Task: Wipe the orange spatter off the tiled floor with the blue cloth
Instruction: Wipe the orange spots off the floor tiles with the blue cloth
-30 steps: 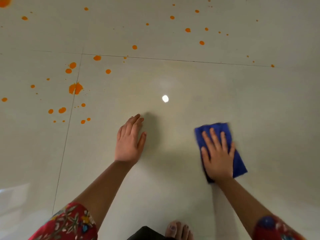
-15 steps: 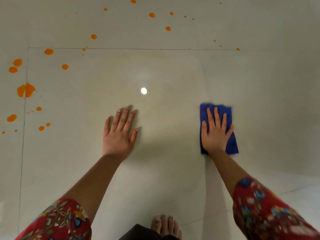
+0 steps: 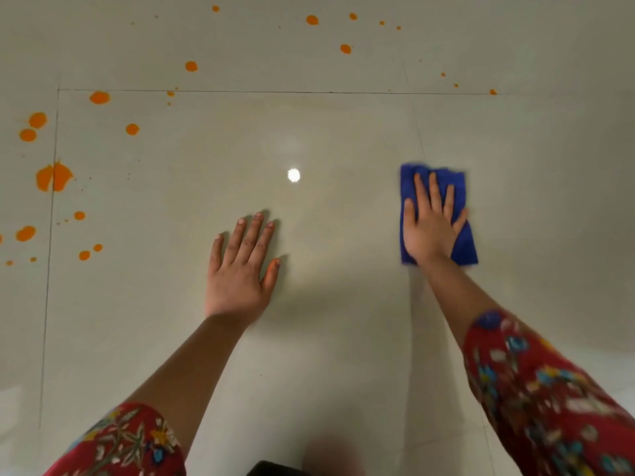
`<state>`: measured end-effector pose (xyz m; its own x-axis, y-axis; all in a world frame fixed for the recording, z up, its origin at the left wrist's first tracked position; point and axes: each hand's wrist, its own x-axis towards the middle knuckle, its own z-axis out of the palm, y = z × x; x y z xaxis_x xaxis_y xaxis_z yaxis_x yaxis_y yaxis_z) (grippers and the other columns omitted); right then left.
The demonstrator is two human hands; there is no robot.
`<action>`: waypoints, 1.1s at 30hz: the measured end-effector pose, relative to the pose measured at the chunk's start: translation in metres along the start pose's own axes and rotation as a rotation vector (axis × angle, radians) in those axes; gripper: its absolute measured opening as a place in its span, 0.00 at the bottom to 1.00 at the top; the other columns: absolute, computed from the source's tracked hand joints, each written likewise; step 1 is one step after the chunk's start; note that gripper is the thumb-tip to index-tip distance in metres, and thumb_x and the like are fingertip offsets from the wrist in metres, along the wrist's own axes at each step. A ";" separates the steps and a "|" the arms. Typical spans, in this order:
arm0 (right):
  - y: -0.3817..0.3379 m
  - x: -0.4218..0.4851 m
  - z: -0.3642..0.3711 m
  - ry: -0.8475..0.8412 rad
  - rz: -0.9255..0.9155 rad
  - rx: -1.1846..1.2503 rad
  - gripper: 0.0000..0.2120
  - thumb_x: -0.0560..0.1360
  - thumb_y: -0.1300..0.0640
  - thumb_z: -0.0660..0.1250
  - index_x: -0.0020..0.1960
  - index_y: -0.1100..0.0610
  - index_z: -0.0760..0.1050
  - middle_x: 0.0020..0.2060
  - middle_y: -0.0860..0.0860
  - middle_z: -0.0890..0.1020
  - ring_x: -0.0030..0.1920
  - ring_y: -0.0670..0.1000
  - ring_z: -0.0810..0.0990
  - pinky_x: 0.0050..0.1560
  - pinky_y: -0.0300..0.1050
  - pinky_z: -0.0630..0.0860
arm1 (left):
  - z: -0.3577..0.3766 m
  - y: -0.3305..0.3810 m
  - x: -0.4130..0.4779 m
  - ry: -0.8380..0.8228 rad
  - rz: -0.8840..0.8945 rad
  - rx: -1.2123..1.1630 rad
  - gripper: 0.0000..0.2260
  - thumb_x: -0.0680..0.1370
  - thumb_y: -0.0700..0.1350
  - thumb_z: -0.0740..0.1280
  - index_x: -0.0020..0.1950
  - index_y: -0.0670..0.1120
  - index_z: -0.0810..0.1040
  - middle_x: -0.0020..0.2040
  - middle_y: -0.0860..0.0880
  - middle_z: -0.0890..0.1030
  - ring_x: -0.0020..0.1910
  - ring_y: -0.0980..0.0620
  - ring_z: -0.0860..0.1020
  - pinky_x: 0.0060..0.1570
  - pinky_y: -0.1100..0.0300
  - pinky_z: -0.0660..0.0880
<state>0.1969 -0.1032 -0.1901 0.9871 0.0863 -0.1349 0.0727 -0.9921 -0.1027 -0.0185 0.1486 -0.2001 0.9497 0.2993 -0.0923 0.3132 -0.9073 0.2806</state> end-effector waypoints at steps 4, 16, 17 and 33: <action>-0.067 0.052 0.001 -0.035 -0.050 0.043 0.25 0.82 0.43 0.46 0.78 0.41 0.46 0.79 0.41 0.48 0.79 0.53 0.44 0.74 0.66 0.42 | 0.000 0.002 -0.002 -0.002 -0.007 0.011 0.26 0.81 0.56 0.50 0.79 0.53 0.51 0.79 0.54 0.51 0.78 0.52 0.48 0.75 0.50 0.47; -0.104 0.101 -0.006 -0.042 -0.066 0.037 0.25 0.82 0.43 0.46 0.78 0.40 0.46 0.79 0.41 0.47 0.79 0.53 0.43 0.74 0.67 0.42 | -0.021 -0.055 0.041 0.048 -0.207 -0.011 0.27 0.80 0.59 0.46 0.79 0.53 0.51 0.79 0.53 0.50 0.78 0.51 0.48 0.75 0.50 0.47; -0.126 0.104 -0.006 -0.054 -0.131 0.037 0.25 0.82 0.43 0.46 0.78 0.40 0.46 0.79 0.41 0.47 0.79 0.53 0.43 0.74 0.66 0.41 | -0.020 -0.056 0.041 0.043 -0.206 -0.014 0.28 0.80 0.60 0.45 0.79 0.53 0.50 0.79 0.53 0.49 0.78 0.51 0.47 0.75 0.50 0.47; -0.253 0.033 0.025 -0.079 -0.779 -0.044 0.24 0.82 0.44 0.47 0.78 0.41 0.52 0.78 0.41 0.52 0.79 0.52 0.50 0.75 0.61 0.45 | -0.031 -0.067 0.032 0.026 -0.200 -0.081 0.28 0.80 0.60 0.46 0.79 0.55 0.49 0.79 0.57 0.48 0.77 0.57 0.44 0.76 0.54 0.45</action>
<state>0.2074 0.1532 -0.1935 0.6362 0.7637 -0.1100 0.7475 -0.6454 -0.1574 -0.0091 0.2279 -0.1926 0.8679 0.4794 -0.1297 0.4934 -0.8027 0.3349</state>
